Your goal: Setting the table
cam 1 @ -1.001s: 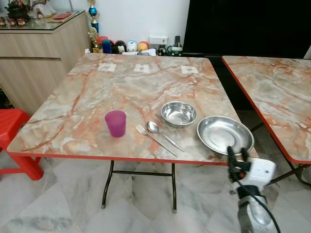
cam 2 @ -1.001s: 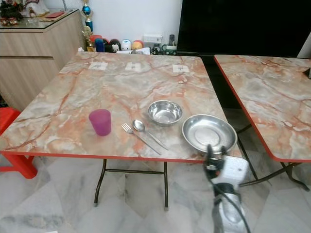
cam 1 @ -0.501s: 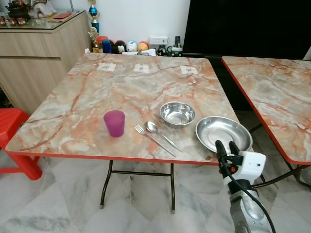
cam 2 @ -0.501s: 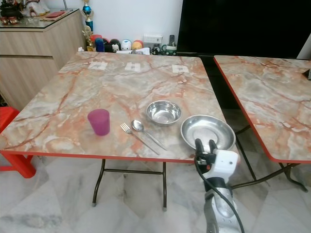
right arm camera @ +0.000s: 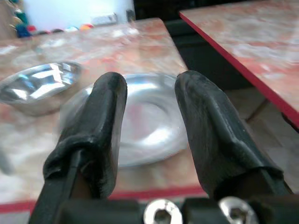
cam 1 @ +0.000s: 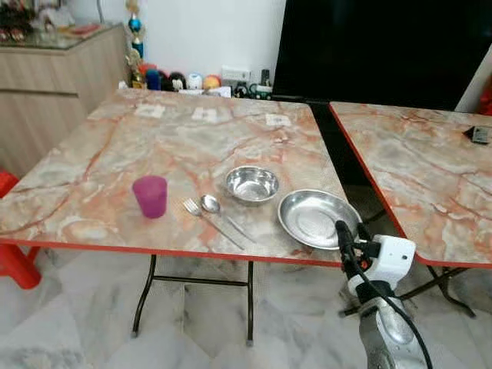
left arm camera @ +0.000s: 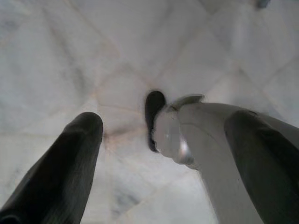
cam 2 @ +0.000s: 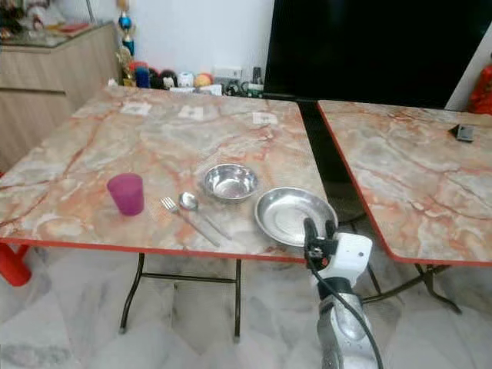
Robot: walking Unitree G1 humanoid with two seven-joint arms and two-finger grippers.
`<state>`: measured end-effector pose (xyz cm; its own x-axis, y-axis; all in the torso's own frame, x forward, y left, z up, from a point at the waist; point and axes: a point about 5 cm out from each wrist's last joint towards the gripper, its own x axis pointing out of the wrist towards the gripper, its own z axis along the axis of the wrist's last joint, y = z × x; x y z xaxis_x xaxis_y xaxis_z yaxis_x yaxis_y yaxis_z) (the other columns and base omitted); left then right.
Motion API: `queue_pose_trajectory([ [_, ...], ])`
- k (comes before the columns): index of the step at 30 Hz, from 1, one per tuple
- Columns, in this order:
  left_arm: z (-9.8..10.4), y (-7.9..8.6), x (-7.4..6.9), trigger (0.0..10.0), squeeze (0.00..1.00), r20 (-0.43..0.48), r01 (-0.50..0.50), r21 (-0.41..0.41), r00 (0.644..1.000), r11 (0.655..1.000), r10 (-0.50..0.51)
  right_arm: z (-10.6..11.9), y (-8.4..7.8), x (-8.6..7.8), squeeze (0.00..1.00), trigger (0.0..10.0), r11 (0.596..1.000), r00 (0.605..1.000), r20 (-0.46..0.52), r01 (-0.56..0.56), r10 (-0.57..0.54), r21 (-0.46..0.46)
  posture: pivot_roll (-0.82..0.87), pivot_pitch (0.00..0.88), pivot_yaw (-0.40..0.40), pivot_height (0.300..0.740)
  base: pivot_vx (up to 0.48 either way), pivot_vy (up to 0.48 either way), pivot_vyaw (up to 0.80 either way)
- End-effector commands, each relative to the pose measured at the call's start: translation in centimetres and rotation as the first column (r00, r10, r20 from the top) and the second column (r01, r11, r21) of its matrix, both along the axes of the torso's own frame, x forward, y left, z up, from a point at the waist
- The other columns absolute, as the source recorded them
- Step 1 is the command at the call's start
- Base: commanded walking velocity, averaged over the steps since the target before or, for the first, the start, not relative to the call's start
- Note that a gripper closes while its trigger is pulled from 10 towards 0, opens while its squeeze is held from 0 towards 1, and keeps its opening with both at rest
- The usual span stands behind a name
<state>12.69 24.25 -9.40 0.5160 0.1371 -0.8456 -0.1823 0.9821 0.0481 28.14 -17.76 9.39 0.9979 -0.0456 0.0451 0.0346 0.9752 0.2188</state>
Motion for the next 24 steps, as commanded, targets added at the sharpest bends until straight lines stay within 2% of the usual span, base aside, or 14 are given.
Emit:
queue_pose_trajectory([
  [1,-0.1,0.1,-0.2,10.0,0.00,-0.007,-0.012,0.002,1.000,1.000,0.012,0.4,-0.2,0.1,0.00,10.0,1.000,1.000,0.006,0.013,-0.013,0.004,0.01,0.000,-0.069,0.740,0.000,0.000,0.00],
  [12,0.2,-0.2,0.9,10.0,0.00,0.021,-0.023,-0.014,1.000,1.000,0.023,0.4,0.2,0.6,0.00,10.0,0.999,1.000,-0.010,0.030,-0.029,0.039,0.02,0.000,-0.069,0.740,0.000,0.000,0.00],
  [24,0.4,0.4,1.1,10.0,0.00,0.022,-0.022,-0.010,1.000,1.000,0.022,0.6,-1.0,0.8,0.00,10.0,0.993,0.994,-0.016,0.106,-0.106,0.053,0.01,0.000,-0.061,0.740,0.000,0.000,0.00],
])
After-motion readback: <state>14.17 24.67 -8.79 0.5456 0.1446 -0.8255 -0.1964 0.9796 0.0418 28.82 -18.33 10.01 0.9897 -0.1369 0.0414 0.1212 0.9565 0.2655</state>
